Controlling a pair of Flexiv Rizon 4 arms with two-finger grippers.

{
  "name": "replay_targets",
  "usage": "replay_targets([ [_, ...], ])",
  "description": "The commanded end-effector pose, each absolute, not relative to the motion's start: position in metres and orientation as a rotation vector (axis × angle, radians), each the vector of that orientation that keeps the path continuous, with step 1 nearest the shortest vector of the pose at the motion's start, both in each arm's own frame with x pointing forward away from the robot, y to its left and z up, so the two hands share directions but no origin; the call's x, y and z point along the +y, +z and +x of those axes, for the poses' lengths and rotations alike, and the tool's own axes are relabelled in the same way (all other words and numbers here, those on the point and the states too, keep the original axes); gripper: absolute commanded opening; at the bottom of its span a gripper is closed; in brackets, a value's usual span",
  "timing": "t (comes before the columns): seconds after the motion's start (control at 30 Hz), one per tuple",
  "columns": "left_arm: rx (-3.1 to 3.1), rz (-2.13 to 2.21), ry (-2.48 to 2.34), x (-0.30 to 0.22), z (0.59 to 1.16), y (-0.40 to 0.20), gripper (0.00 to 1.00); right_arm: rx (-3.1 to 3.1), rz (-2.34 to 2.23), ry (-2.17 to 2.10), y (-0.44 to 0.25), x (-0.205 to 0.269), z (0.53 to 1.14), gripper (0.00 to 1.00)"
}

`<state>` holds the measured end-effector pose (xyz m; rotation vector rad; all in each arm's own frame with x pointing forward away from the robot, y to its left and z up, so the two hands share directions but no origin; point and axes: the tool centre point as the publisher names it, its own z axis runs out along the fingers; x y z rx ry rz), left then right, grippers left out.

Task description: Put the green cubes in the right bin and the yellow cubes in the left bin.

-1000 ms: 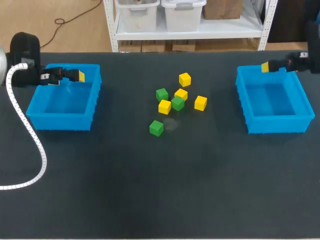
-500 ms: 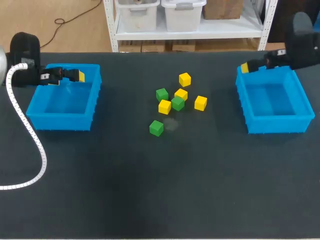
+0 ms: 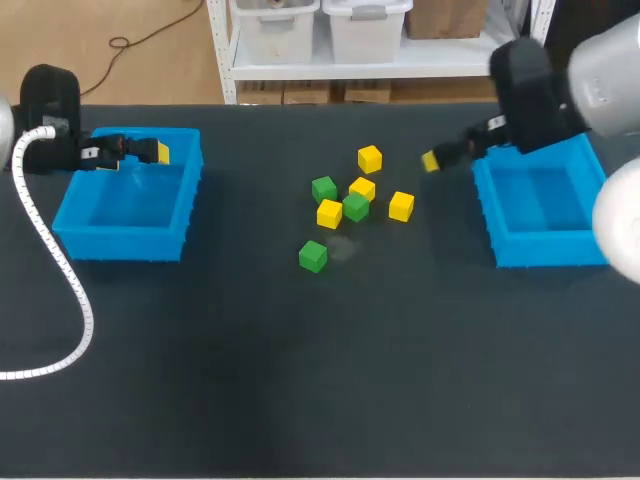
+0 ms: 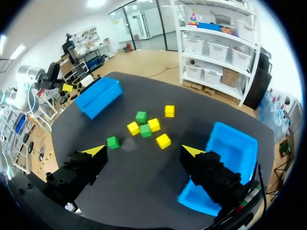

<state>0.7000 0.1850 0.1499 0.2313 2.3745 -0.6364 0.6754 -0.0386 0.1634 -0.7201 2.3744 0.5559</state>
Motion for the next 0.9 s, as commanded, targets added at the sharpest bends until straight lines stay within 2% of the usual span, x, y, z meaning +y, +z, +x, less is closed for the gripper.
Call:
replay_targets([
  [0.03,2.374,0.231,-0.636,0.185,0.7,0.15,1.0,2.382,-0.748,0.536,0.159,-0.016,0.668,1.0],
  [0.47,2.374,0.231,-0.636,0.185,0.7,0.15,1.0,2.412,-0.938,0.522,0.123,0.049,0.654,1.0],
  [0.9,2.374,0.231,-0.636,0.185,0.7,0.15,1.0,2.458,-1.085,0.484,0.082,0.085,0.648,1.0],
])
